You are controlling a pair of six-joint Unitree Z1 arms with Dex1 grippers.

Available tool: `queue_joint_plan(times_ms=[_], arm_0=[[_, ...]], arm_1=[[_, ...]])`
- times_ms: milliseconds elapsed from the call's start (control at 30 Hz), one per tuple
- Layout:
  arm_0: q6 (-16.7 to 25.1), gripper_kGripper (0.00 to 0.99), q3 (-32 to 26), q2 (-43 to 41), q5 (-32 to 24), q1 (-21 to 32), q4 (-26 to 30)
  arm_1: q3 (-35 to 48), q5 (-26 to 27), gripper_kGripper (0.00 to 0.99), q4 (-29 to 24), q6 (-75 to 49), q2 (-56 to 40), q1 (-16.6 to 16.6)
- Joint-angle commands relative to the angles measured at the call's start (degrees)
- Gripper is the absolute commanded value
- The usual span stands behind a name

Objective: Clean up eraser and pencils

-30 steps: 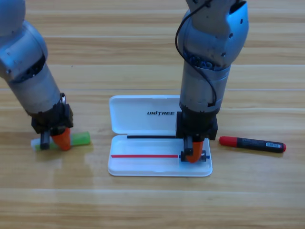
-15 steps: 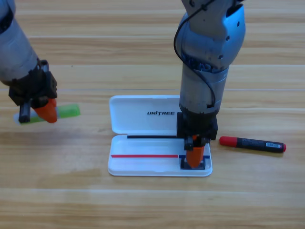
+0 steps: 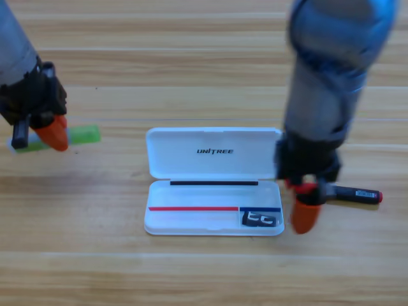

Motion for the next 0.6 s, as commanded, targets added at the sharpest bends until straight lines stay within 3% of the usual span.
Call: queue_joint_plan(times_ms=[33, 167, 333, 600], arm_0=[[-1.54, 0.000, -7.30, -1.79, 0.70, -5.50, 5.54], [-2.42, 0.000, -11.61, -0.56, 0.35, -9.63, 7.74], [-4.88, 0.000, -14.95, 4.01, 1.14, -15.43, 8.97], [-6.90, 0.000, -16.18, 12.62, 2.46, -22.11, 7.92]], arm_1=[[8.37, 1.02, 0.779, -0.20, -2.92, -13.01, -1.83], [11.97, 0.32, 0.779, -2.31, -5.99, -11.34, -6.57], [16.46, -4.34, 0.779, -12.42, -8.01, -5.54, -11.85], [16.46, -4.43, 0.779, -16.02, -9.51, 1.40, -13.96]])
